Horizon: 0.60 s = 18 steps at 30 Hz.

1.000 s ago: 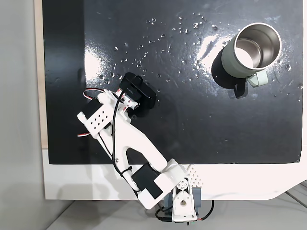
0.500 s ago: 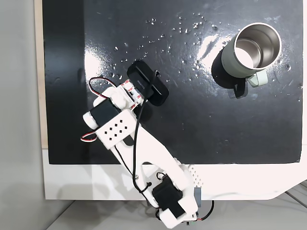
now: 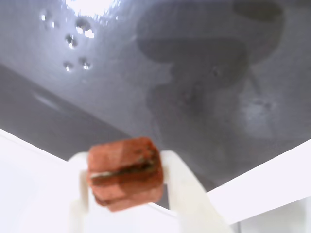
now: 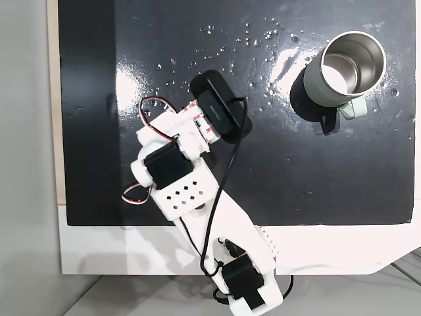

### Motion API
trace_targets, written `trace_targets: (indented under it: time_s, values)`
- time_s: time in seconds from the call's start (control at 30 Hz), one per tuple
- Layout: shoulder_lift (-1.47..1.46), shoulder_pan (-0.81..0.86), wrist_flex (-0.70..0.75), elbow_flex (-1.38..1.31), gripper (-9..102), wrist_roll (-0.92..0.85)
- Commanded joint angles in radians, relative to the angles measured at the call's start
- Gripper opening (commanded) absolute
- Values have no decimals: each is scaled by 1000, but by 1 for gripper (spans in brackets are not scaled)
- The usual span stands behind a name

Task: Grasp a cube and put it in the cup.

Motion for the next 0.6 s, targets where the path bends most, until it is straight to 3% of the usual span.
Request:
trace_targets:
  time_s: [0.0,0.23,0.57]
  values:
    - [72,109,5,-66,6,-14]
    - [52,388,-26,-121,6,-77]
    - [-2,649,-52,-244,6,-199]
